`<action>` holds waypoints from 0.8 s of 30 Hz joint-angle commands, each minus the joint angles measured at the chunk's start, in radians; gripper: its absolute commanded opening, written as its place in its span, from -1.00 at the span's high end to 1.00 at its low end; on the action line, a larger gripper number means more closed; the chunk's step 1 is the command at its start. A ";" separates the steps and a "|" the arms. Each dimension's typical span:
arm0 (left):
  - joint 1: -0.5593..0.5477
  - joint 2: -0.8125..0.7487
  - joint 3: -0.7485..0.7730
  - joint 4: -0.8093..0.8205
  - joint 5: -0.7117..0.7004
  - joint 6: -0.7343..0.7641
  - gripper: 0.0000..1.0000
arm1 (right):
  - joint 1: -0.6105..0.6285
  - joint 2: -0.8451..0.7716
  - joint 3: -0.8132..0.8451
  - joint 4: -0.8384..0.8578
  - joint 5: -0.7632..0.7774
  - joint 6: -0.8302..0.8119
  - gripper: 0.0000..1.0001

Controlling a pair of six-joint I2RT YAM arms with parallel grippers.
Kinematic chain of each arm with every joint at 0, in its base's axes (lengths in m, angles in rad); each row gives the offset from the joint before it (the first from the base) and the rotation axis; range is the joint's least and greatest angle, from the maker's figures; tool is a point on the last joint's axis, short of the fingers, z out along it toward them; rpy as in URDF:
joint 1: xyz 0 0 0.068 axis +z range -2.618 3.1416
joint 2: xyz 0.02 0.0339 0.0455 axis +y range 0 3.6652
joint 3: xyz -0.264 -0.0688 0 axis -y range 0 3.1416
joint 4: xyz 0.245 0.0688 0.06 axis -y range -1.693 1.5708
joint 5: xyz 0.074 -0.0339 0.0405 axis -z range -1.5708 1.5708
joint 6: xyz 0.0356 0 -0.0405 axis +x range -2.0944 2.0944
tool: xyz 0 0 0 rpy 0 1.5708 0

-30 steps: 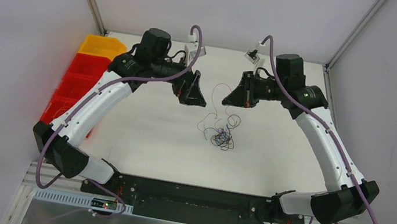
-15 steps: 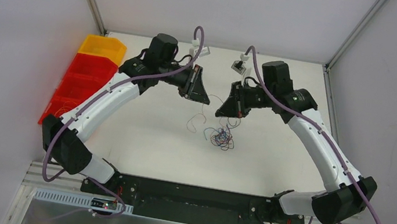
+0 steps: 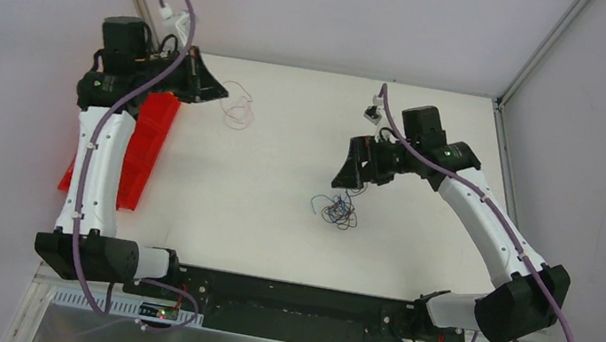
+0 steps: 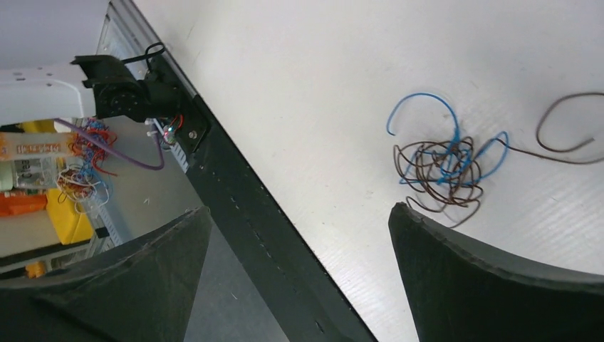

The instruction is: Untangle the cables

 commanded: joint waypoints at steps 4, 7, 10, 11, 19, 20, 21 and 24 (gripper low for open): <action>0.244 0.019 0.247 -0.447 -0.221 0.510 1.00 | -0.073 -0.023 -0.007 -0.065 0.057 -0.025 -0.99; 0.331 0.041 0.275 -0.495 -0.287 0.632 1.00 | -0.080 -0.020 -0.008 -0.088 0.078 -0.032 -0.99; 0.443 0.066 0.277 -0.507 -0.278 0.748 1.00 | -0.083 -0.020 -0.010 -0.108 0.092 -0.034 -0.99; 0.485 0.075 0.274 -0.507 -0.258 0.784 1.00 | -0.084 -0.021 -0.011 -0.113 0.095 -0.035 -0.99; 0.695 0.205 0.332 -0.518 -0.144 0.925 1.00 | -0.085 0.000 -0.018 -0.151 0.109 -0.027 -0.99; 0.710 0.222 0.329 -0.519 -0.135 0.929 1.00 | -0.086 0.005 -0.013 -0.153 0.106 -0.022 -0.99; 0.724 0.240 0.327 -0.517 -0.122 0.930 1.00 | -0.087 0.013 -0.005 -0.157 0.098 -0.015 -0.99; 0.753 0.300 0.323 -0.503 -0.119 0.931 1.00 | -0.094 0.044 0.035 -0.184 0.080 -0.008 -0.99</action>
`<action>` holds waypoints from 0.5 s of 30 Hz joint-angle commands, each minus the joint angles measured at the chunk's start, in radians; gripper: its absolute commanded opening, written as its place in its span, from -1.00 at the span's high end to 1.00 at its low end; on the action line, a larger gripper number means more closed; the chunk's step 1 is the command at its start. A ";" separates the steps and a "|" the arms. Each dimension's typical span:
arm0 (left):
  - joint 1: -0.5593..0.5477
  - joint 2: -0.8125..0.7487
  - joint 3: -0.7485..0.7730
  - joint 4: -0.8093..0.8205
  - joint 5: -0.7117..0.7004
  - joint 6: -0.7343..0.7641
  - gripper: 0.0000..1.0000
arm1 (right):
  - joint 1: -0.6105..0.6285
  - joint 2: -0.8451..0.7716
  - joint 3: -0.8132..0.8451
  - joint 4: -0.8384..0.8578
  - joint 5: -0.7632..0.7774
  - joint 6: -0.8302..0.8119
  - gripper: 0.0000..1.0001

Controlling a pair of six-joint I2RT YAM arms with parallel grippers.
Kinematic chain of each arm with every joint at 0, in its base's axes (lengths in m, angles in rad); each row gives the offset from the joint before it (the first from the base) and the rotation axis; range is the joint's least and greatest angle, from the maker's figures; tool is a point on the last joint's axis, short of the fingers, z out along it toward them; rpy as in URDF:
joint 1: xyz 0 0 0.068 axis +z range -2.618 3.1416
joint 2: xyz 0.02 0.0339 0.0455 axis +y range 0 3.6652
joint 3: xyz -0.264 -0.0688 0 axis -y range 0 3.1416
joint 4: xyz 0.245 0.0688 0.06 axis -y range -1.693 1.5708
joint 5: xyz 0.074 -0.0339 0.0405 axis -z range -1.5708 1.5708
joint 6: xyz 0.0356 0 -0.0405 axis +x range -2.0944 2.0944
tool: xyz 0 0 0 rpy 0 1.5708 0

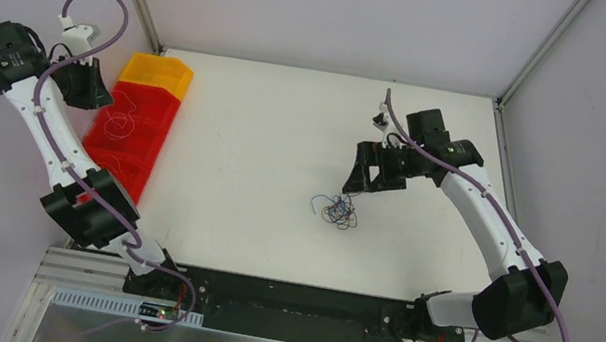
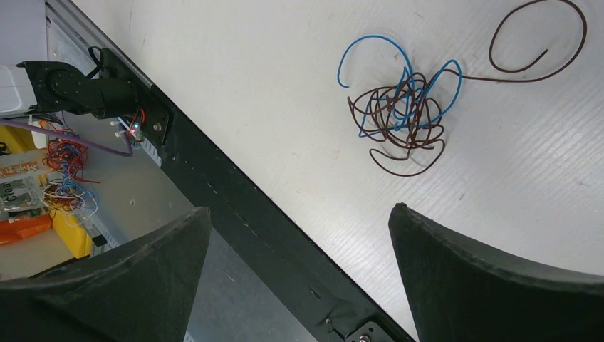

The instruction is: Untangle the cables

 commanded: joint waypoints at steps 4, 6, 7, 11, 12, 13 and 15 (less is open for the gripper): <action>0.077 0.129 0.007 0.011 0.055 0.107 1.00 | -0.020 0.062 0.063 -0.063 -0.016 0.010 -0.99; 0.096 0.160 -0.006 0.029 0.051 0.123 1.00 | -0.022 0.068 0.056 -0.061 -0.022 0.011 -0.99; 0.105 0.172 -0.013 0.046 0.046 0.123 1.00 | -0.021 0.070 0.053 -0.060 -0.023 0.011 -0.99; 0.117 0.201 -0.078 0.112 0.041 0.160 1.00 | -0.022 0.080 0.050 -0.056 -0.027 0.011 -0.99; 0.116 0.197 -0.107 0.152 0.033 0.156 1.00 | -0.021 0.083 0.052 -0.057 -0.028 0.011 -0.99; 0.114 0.188 -0.143 0.220 0.018 0.139 1.00 | -0.022 0.087 0.053 -0.057 -0.032 0.012 -0.99; 0.109 0.181 -0.190 0.299 -0.009 0.121 1.00 | -0.022 0.092 0.054 -0.060 -0.035 0.012 -0.99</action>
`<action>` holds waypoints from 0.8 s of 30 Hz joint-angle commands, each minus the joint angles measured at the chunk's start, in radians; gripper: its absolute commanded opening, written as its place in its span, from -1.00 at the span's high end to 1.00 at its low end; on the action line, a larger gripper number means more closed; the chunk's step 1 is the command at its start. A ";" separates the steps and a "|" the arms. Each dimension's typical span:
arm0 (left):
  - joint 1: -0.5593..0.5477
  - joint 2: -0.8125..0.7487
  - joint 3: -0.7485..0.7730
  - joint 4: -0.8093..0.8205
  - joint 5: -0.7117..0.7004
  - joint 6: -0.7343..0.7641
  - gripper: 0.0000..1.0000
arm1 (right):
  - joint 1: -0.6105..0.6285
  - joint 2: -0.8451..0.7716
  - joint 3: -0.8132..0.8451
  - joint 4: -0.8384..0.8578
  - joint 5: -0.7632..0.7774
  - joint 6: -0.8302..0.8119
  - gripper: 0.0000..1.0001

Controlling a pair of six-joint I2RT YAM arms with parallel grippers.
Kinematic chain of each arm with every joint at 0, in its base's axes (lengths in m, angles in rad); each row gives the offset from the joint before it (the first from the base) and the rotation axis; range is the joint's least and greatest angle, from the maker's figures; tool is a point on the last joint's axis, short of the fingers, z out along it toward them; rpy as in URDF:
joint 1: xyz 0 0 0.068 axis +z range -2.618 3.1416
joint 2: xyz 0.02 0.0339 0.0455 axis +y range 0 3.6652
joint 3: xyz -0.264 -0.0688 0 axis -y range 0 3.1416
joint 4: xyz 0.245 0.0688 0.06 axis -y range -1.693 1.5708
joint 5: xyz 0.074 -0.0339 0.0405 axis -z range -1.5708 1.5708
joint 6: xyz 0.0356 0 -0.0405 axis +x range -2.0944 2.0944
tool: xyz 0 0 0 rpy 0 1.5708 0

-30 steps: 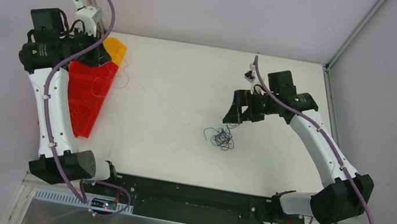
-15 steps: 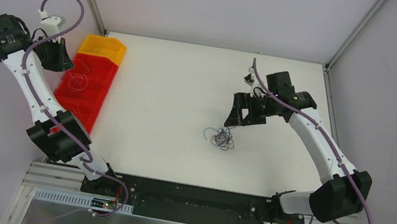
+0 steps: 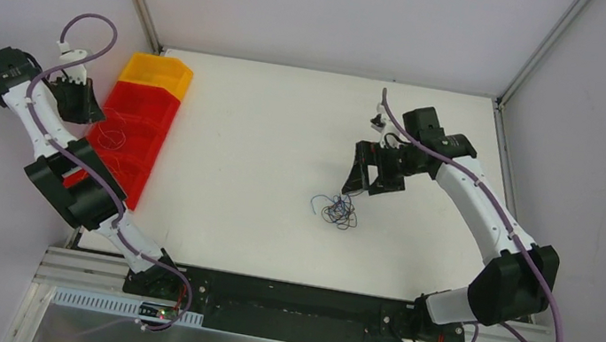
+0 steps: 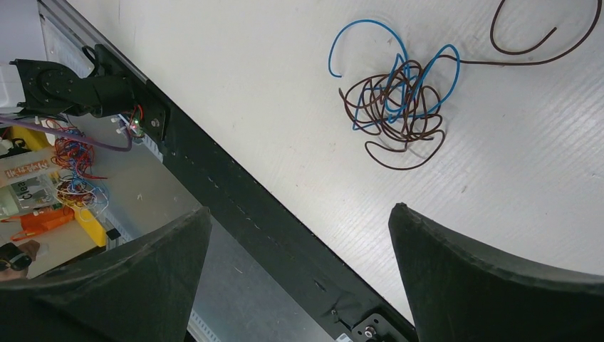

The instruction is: Untangle the cables

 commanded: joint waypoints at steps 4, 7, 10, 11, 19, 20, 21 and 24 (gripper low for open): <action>-0.007 -0.019 -0.153 0.225 -0.053 0.050 1.00 | -0.004 0.020 0.032 -0.025 -0.022 0.005 -0.99; -0.016 -0.041 -0.206 0.237 -0.074 0.095 0.54 | -0.003 0.023 0.028 -0.025 -0.012 -0.003 -0.99; -0.037 -0.100 -0.254 0.237 -0.075 0.118 0.00 | -0.003 0.030 0.022 -0.024 0.032 -0.022 -0.99; -0.054 -0.135 -0.270 0.237 -0.081 0.121 -0.10 | -0.003 0.034 0.019 -0.026 0.060 -0.031 -0.99; -0.376 -0.363 -0.380 0.236 -0.159 0.000 -0.69 | -0.005 0.084 -0.070 -0.016 0.336 -0.113 -0.88; -0.441 -0.395 -0.400 0.236 -0.157 -0.032 -0.75 | -0.005 0.097 -0.086 -0.004 0.351 -0.117 -0.86; -0.515 -0.422 -0.419 0.237 -0.155 -0.069 -0.81 | -0.005 0.109 -0.103 0.015 0.356 -0.119 -0.84; -0.720 -0.435 -0.437 0.239 -0.151 -0.256 -0.94 | -0.005 0.159 -0.138 0.089 0.355 -0.095 -0.82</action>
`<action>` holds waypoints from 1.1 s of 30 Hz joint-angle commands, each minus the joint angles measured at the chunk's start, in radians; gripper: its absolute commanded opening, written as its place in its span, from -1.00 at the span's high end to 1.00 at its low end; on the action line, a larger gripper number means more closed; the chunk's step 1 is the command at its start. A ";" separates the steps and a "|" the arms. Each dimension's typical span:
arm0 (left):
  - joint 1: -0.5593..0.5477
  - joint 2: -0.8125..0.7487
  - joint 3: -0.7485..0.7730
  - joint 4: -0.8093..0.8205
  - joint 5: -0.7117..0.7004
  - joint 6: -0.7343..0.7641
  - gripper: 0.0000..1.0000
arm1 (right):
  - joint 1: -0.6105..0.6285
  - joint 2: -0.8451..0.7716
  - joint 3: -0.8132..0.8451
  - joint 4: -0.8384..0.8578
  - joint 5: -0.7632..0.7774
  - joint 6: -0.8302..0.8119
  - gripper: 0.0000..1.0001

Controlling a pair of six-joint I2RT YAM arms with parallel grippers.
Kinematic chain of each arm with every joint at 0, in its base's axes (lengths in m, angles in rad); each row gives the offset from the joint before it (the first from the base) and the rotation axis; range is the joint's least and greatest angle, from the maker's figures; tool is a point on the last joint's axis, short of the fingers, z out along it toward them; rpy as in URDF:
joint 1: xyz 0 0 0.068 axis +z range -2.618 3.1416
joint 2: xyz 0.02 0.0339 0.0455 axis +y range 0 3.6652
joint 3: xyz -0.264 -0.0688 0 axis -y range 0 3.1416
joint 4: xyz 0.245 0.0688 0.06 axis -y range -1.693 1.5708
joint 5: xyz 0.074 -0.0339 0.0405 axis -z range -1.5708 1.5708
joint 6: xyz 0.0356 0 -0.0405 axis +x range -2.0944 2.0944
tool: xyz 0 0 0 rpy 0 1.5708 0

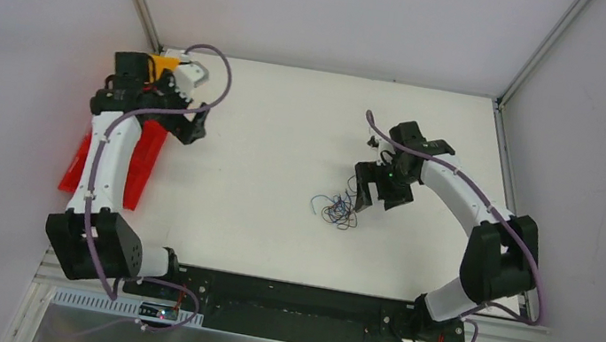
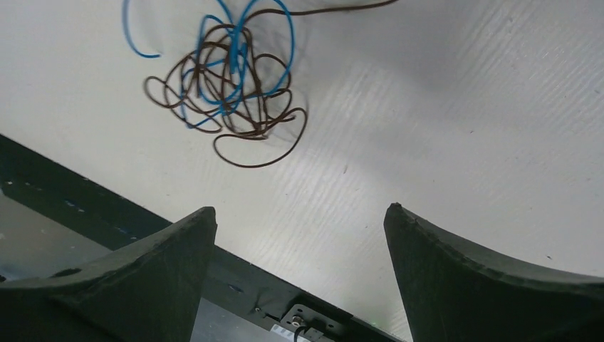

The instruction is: Untangle the cables

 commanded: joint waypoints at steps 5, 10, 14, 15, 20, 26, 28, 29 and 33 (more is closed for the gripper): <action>-0.452 0.033 -0.075 0.056 0.026 -0.433 -0.98 | -0.002 0.171 -0.026 0.174 -0.033 0.046 -0.73; -0.581 0.087 -0.160 0.229 0.160 -0.642 -0.83 | 0.031 0.269 -0.018 0.259 -0.152 0.074 -0.31; -0.689 0.114 -0.239 0.426 0.229 -0.776 -0.67 | 0.040 0.306 -0.008 0.271 -0.247 0.081 0.52; -0.717 0.125 -0.250 0.458 0.225 -0.787 -0.65 | 0.039 0.301 -0.011 0.276 -0.271 0.083 0.67; -0.776 0.262 -0.270 0.610 0.248 -0.948 -0.62 | 0.039 0.246 -0.052 0.318 -0.369 0.110 1.00; -0.836 0.343 -0.300 0.783 0.269 -1.016 -0.52 | 0.039 0.174 -0.081 0.351 -0.432 0.155 1.00; -0.855 0.354 -0.315 0.841 0.289 -1.034 -0.40 | 0.040 0.177 -0.077 0.350 -0.441 0.165 1.00; -0.862 0.359 -0.323 0.859 0.291 -1.039 -0.36 | 0.039 0.182 -0.074 0.349 -0.445 0.170 1.00; -0.882 0.388 -0.333 0.891 0.328 -1.055 -0.06 | 0.038 0.204 -0.068 0.349 -0.454 0.182 1.00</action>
